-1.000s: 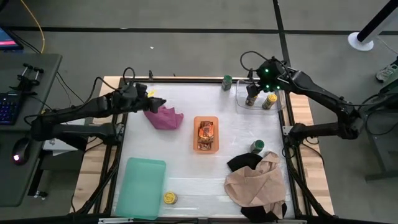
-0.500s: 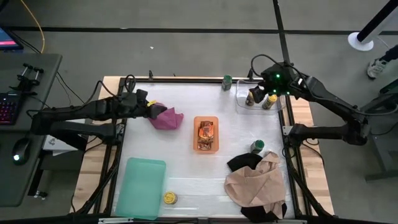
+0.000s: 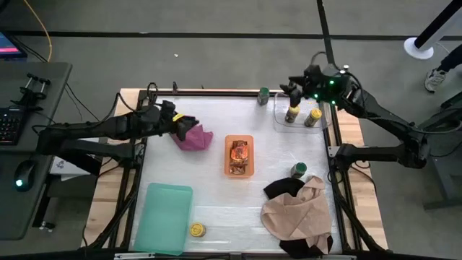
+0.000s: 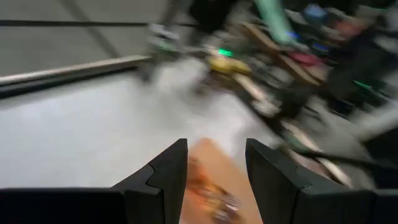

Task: Sort spices by type
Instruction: Put the yellow seasoning bottle into the transparent bin

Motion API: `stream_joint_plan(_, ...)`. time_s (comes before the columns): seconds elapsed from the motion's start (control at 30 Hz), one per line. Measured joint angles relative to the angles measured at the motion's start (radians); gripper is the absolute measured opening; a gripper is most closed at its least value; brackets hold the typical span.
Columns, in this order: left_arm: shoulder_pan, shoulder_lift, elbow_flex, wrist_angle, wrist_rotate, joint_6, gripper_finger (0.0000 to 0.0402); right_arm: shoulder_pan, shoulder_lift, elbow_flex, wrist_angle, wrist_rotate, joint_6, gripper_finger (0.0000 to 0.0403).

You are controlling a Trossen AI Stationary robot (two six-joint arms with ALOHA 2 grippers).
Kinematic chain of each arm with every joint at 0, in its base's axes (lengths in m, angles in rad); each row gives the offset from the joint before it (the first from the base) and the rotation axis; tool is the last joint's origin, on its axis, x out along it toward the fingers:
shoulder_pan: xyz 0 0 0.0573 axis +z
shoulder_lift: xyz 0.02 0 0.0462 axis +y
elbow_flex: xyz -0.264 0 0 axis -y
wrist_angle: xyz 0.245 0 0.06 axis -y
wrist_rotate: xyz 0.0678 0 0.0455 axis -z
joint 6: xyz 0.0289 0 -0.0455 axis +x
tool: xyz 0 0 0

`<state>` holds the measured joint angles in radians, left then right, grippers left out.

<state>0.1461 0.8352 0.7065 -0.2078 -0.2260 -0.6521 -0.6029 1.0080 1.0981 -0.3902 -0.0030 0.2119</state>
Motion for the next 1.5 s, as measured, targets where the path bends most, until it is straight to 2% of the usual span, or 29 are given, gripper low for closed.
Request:
stream_joint_plan(0.07,-0.033,0.003,0.000,0.022,0.113,0.000,0.0147,0.015,0.000,0.000,0.114,-0.027,-0.003,0.0275)
stream_joint_plan(0.17,-0.123,0.000,0.000,0.015,0.275,-0.122,0.0147,0.031,0.000,0.000,0.213,-0.098,0.034,0.0275)
stream_joint_plan(0.23,-0.220,0.002,0.000,0.001,0.314,-0.218,0.0147,0.040,0.000,0.000,0.217,-0.112,0.072,0.0275)
stream_joint_plan(0.33,-0.379,0.016,0.000,0.007,0.284,-0.258,0.0147,0.043,0.001,0.000,0.180,-0.108,0.078,0.0275)
stream_joint_plan(0.47,-0.575,0.067,0.000,0.050,0.162,-0.259,0.0147,0.046,0.007,0.000,0.083,-0.097,0.118,0.0275)
stream_joint_plan(0.6,-0.705,0.151,0.000,0.117,0.027,-0.158,0.0147,0.103,0.013,0.000,-0.050,-0.122,0.223,0.0275)
stream_joint_plan(0.67,-0.724,0.198,0.003,0.115,0.004,-0.017,0.0147,0.148,0.021,0.000,-0.093,-0.113,0.225,0.0275)
stream_joint_plan(0.73,-0.723,0.243,0.026,0.086,0.030,0.117,0.0149,0.190,0.022,0.000,-0.104,-0.087,0.243,0.0275)
stream_joint_plan(0.83,-0.705,0.292,0.107,-0.019,0.141,0.264,0.0161,0.256,0.021,0.000,-0.099,-0.034,0.292,0.0275)
stream_joint_plan(0.9,-0.693,0.321,0.181,-0.150,0.222,0.324,0.0177,0.296,0.021,0.000,-0.099,0.004,0.337,0.0275)
stream_joint_plan(1.03,-0.690,0.376,0.324,-0.348,0.309,0.400,0.0218,0.358,0.020,0.000,-0.100,0.065,0.373,0.0275)
stream_joint_plan(1.2,-0.691,0.470,0.440,-0.407,0.378,0.445,0.0271,0.393,0.020,0.000,-0.107,0.141,0.357,0.0275)
stream_joint_plan(1.33,-0.721,0.576,0.521,-0.436,0.380,0.444,0.0296,0.411,0.020,0.000,-0.107,0.143,0.357,0.0275)
stream_joint_plan(1.5,-0.779,0.736,0.595,-0.432,0.347,0.422,0.0304,0.417,0.020,0.000,-0.107,0.143,0.327,0.0275)
